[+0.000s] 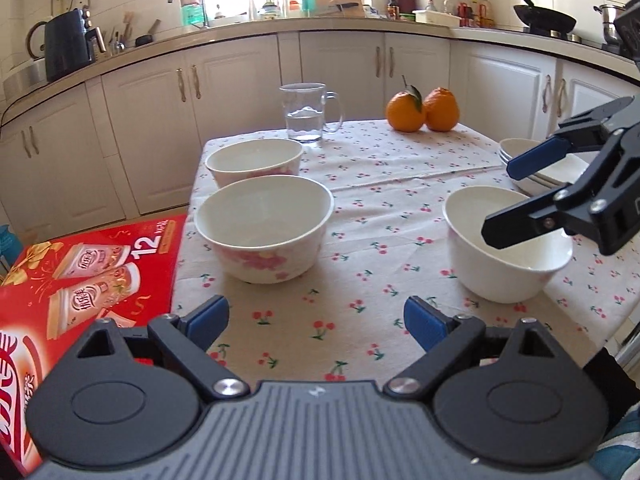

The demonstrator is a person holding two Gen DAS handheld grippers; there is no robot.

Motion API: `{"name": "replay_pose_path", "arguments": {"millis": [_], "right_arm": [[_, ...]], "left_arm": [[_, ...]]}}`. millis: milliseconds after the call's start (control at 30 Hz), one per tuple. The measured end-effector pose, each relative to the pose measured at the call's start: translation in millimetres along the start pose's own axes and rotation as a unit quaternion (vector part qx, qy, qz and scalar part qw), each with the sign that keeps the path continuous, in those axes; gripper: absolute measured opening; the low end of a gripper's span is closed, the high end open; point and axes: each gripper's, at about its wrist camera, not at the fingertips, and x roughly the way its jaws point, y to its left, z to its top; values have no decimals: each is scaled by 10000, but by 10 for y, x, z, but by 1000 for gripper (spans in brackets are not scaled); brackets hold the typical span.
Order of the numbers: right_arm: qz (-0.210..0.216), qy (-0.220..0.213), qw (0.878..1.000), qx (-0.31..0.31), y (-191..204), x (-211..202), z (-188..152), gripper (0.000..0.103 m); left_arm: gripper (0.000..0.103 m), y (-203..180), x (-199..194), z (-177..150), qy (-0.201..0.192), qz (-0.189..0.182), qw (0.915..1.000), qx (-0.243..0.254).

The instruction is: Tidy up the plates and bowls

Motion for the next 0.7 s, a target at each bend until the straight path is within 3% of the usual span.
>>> {"name": "replay_pose_path", "arguments": {"millis": [200,700], "right_arm": [[211,13,9995,-254,139,171,264,103],[840,333,9931,-743,213,897,958,98]], "left_arm": [[94,195,92,61,-165,272,9995,5],[94,358,435,191,-265,82,9996,-104]]}}
